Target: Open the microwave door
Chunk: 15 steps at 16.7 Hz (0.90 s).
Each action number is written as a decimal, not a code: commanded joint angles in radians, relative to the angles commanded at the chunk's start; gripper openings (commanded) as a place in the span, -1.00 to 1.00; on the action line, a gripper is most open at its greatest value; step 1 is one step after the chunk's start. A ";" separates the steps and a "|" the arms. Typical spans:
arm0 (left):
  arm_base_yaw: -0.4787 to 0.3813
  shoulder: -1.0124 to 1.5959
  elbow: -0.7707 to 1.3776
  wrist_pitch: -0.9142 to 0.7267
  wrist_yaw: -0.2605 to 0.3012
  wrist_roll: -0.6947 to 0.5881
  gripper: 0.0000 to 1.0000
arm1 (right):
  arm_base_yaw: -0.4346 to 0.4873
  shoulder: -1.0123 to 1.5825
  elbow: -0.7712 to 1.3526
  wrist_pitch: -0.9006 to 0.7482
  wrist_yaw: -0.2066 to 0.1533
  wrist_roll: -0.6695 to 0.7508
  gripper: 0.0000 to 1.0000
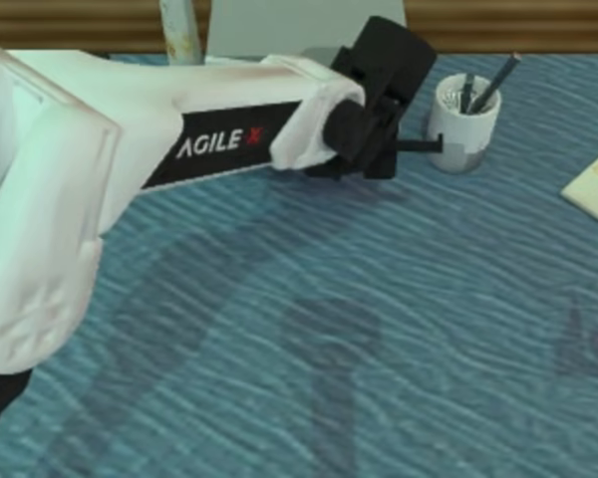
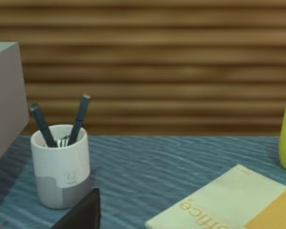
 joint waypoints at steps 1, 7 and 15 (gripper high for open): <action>0.000 0.000 0.000 0.000 0.000 0.000 -1.00 | 0.000 0.000 0.000 0.000 0.000 0.000 1.00; -0.003 -0.022 -0.051 0.028 0.024 0.035 -1.00 | 0.000 0.000 0.000 0.000 0.000 0.000 1.00; 0.007 -0.054 -0.094 0.061 0.043 0.063 -1.00 | 0.000 0.000 0.000 0.000 0.000 0.000 1.00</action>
